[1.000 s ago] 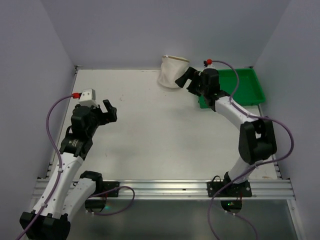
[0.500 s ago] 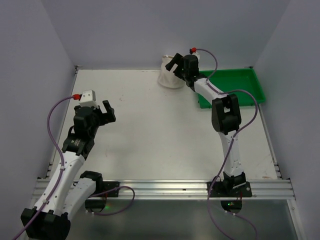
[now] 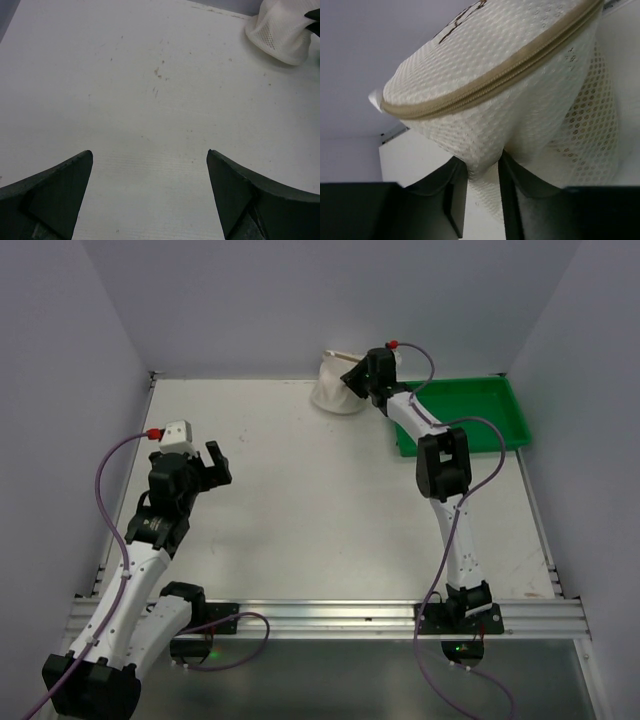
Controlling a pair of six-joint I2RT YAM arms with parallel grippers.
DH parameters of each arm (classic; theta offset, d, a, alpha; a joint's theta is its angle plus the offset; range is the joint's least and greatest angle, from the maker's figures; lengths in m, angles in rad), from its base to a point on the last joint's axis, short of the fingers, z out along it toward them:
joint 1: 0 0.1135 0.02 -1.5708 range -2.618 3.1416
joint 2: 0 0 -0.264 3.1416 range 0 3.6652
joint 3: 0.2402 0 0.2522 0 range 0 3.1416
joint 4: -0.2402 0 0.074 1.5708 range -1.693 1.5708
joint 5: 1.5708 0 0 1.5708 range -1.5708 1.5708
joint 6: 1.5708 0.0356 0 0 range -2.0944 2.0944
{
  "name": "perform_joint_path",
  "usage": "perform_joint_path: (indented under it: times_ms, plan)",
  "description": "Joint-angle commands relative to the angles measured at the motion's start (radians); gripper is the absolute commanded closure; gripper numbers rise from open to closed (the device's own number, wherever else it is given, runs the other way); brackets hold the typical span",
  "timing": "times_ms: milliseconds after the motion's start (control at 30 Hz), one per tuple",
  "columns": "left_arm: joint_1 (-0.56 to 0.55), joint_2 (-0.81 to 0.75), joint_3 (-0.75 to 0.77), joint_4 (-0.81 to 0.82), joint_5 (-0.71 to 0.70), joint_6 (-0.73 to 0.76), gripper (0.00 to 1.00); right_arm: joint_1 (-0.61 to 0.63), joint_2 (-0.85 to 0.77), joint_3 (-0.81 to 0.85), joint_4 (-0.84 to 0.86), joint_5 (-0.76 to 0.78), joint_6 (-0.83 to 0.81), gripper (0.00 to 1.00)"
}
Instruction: Unzip the laundry bag and remove the bra
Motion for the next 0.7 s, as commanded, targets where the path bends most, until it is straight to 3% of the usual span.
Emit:
perform_joint_path:
  times_ms: [0, 33, 133, 300, 467, 600, 667]
  plan:
    - [0.010, -0.003, -0.002, 0.033, -0.030, 0.017, 0.00, -0.027, 0.034, 0.031, -0.001, -0.034, 0.117, 0.71]
    - [0.010, -0.004, -0.002, 0.033, -0.033, 0.017, 0.00, -0.029, 0.037, 0.033, -0.001, -0.042, 0.123, 0.81]
    - [0.010, -0.004, -0.001, 0.030, -0.038, 0.017, 0.00, -0.032, 0.037, 0.022, 0.006, -0.048, 0.137, 1.00]
    - [0.010, -0.009, -0.001, 0.030, -0.041, 0.019, 0.00, -0.029, -0.040, -0.118, 0.088, -0.092, 0.125, 1.00]
    - [0.010, -0.024, -0.007, 0.039, -0.024, 0.019, 0.00, -0.004, -0.307, -0.496, 0.255, -0.218, 0.040, 1.00]
    - [0.010, -0.026, -0.005, 0.047, 0.042, 0.005, 0.00, 0.025, -0.529, -0.801, 0.289, -0.376, -0.093, 1.00]
    - [0.010, -0.023, 0.008, 0.030, 0.076, -0.007, 0.00, 0.057, -0.645, -0.876, 0.232, -0.419, -0.159, 1.00]
